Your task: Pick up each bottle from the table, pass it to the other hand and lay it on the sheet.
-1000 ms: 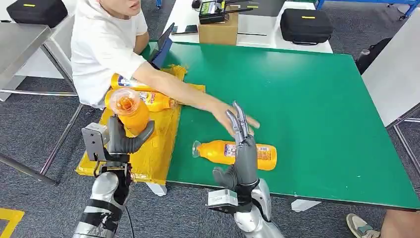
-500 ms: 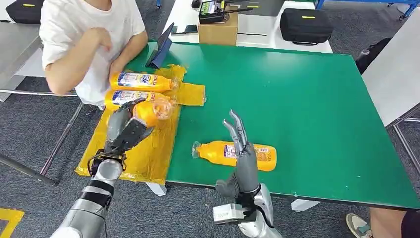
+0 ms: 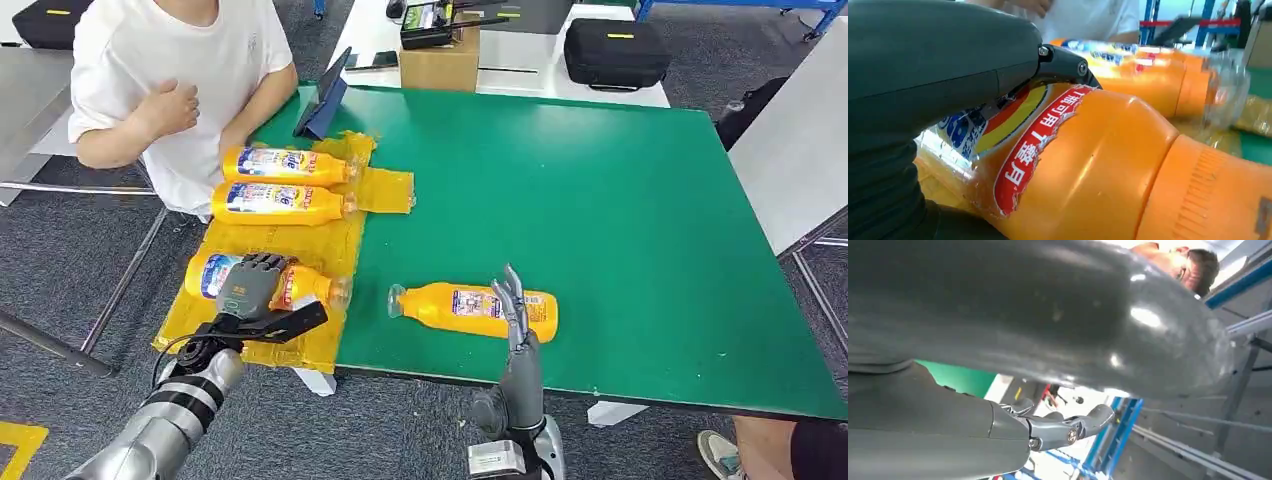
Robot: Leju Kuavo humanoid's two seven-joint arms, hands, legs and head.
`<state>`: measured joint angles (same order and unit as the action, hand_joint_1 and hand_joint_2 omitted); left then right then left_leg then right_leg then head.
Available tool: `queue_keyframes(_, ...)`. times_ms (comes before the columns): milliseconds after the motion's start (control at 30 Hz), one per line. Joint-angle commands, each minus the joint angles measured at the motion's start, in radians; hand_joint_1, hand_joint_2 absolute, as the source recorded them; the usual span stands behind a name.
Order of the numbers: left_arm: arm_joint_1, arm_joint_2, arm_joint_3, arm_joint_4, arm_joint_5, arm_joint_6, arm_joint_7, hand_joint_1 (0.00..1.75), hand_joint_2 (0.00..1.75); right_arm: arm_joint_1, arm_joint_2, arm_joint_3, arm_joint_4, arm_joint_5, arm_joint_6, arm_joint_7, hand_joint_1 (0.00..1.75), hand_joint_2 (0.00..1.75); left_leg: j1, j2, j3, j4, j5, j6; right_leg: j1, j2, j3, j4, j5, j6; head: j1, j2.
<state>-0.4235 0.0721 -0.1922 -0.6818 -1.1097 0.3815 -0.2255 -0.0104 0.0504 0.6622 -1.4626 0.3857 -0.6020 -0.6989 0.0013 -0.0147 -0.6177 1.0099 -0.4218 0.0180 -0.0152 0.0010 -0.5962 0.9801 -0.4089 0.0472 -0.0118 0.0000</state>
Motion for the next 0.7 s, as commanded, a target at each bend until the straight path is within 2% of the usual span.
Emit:
queue_keyframes(33, -0.028, 0.001, -0.053, 0.171, -0.004, -0.016, 0.016, 1.75, 1.75, -0.005, -0.037, -0.009, 0.015, -0.01, 0.012, 0.001, 0.0, 0.0, 0.0, 0.002, 0.006, -0.002, -0.001, -0.001, 0.0, 0.001, 0.005, -0.001, -0.001, -0.002, 0.0, 0.0)
queue_keyframes(233, -0.038, -0.017, -0.035, 0.255, -0.008, -0.03, 0.036, 1.75, 1.75, 0.002, -0.029, -0.05, 0.043, -0.042, 0.056, 0.001, 0.0, 0.0, 0.001, 0.004, 0.012, -0.003, -0.001, -0.001, 0.002, 0.003, 0.011, -0.003, 0.0, -0.003, 0.0, 0.0)
queue_keyframes(267, -0.034, -0.027, -0.019, 0.261, 0.012, -0.031, 0.02, 1.48, 1.75, 0.003, -0.029, -0.054, 0.047, -0.039, 0.056, 0.001, 0.0, 0.0, 0.0, 0.002, 0.011, -0.003, -0.001, -0.001, 0.001, 0.002, 0.01, -0.002, 0.0, -0.002, 0.0, 0.0)
queue_keyframes(300, -0.031, -0.039, 0.002, 0.264, 0.039, -0.047, -0.003, 0.28, 1.75, 0.006, -0.027, -0.062, 0.052, -0.041, 0.062, 0.001, 0.0, 0.0, 0.0, 0.003, 0.012, -0.003, -0.001, -0.001, 0.001, 0.002, 0.011, -0.002, 0.0, -0.002, 0.0, 0.0)
queue_keyframes(333, -0.025, -0.05, 0.022, 0.26, 0.072, -0.083, -0.038, 0.0, 1.75, 0.007, -0.027, -0.067, 0.052, -0.039, 0.065, 0.001, 0.0, 0.0, 0.0, 0.002, 0.013, -0.003, -0.001, -0.001, 0.0, 0.001, 0.012, -0.002, 0.0, -0.002, 0.0, 0.0)
queue_keyframes(533, -0.007, -0.087, 0.125, 0.203, 0.286, -0.304, -0.178, 0.0, 1.75, -0.019, -0.035, -0.07, 0.086, -0.06, 0.078, 0.001, 0.0, 0.0, 0.0, 0.002, 0.017, -0.004, -0.001, -0.001, 0.001, 0.001, 0.016, -0.004, 0.0, -0.002, 0.0, 0.0)
queue_keyframes(667, -0.009, -0.097, 0.154, 0.161, 0.375, -0.374, -0.218, 0.0, 1.75, -0.052, -0.041, -0.07, 0.156, -0.019, 0.053, 0.001, 0.0, 0.0, -0.001, -0.01, 0.021, -0.002, 0.0, -0.001, -0.001, -0.007, 0.019, -0.002, -0.005, 0.001, 0.0, 0.0)
queue_keyframes(700, -0.004, -0.098, 0.161, 0.142, 0.408, -0.4, -0.234, 0.0, 1.75, -0.063, -0.043, -0.073, 0.196, 0.004, 0.053, 0.001, 0.0, 0.0, 0.0, -0.009, 0.022, -0.002, -0.001, -0.001, 0.0, -0.007, 0.016, -0.002, -0.006, -0.001, 0.0, 0.0)
